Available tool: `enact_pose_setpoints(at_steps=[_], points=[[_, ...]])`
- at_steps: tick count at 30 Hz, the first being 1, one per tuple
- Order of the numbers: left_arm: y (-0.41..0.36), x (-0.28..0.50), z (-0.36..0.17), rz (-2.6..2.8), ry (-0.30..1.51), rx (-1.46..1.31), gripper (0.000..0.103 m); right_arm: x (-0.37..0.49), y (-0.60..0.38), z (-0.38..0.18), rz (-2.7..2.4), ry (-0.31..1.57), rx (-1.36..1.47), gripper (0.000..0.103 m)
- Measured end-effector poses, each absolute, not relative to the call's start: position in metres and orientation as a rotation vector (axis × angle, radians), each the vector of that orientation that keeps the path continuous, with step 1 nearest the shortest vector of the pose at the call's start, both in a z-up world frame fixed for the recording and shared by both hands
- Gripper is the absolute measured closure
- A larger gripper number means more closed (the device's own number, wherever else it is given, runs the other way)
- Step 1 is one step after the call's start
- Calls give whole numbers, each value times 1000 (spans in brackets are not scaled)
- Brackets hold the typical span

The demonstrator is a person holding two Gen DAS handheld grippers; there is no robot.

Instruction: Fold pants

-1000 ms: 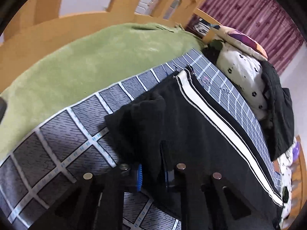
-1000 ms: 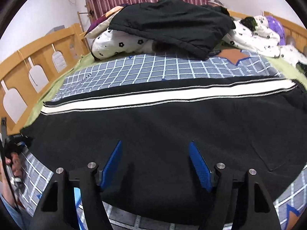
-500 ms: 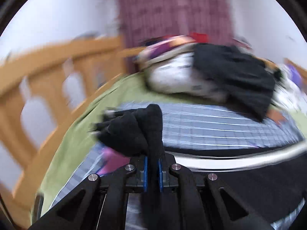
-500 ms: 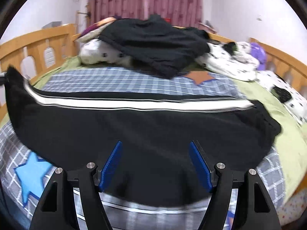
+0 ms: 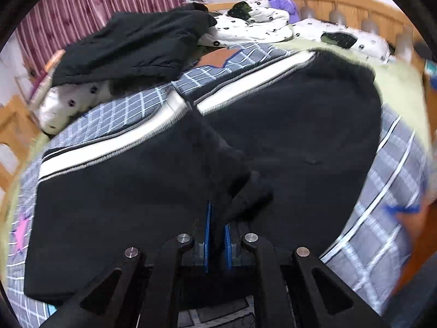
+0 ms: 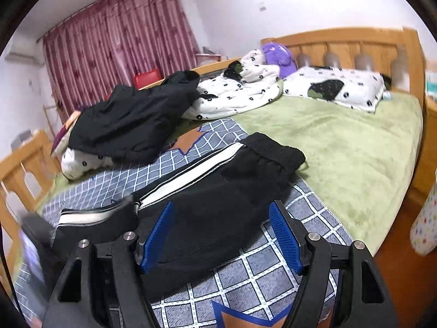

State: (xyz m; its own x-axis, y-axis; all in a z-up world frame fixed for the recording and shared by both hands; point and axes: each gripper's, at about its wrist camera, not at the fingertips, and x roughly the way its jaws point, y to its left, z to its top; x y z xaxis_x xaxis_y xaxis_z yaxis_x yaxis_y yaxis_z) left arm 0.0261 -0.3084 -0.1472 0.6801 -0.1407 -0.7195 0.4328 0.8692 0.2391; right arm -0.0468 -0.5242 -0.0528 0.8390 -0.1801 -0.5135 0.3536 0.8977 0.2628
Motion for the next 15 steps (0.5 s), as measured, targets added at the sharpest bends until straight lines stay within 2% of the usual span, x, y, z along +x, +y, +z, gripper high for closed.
enact_pose_setpoints(at_steps=[4, 9, 11, 12, 15], points=[[-280, 10, -133, -483, 800, 315, 68, -34, -516, -62, -260, 553, 316, 32], [-207, -3, -107, -459, 815, 229, 65, -19, -487, -72, -148, 609, 260, 32], [-167, -1, -101, -380, 812, 208, 55, -6, -467, -76, -60, 649, 253, 32], [-149, -1, -101, -330, 802, 203, 41, -2, -460, -78, -29, 663, 254, 32], [-89, -12, -101, -227, 748, 156, 39, 17, -434, -81, 69, 697, 267, 32]])
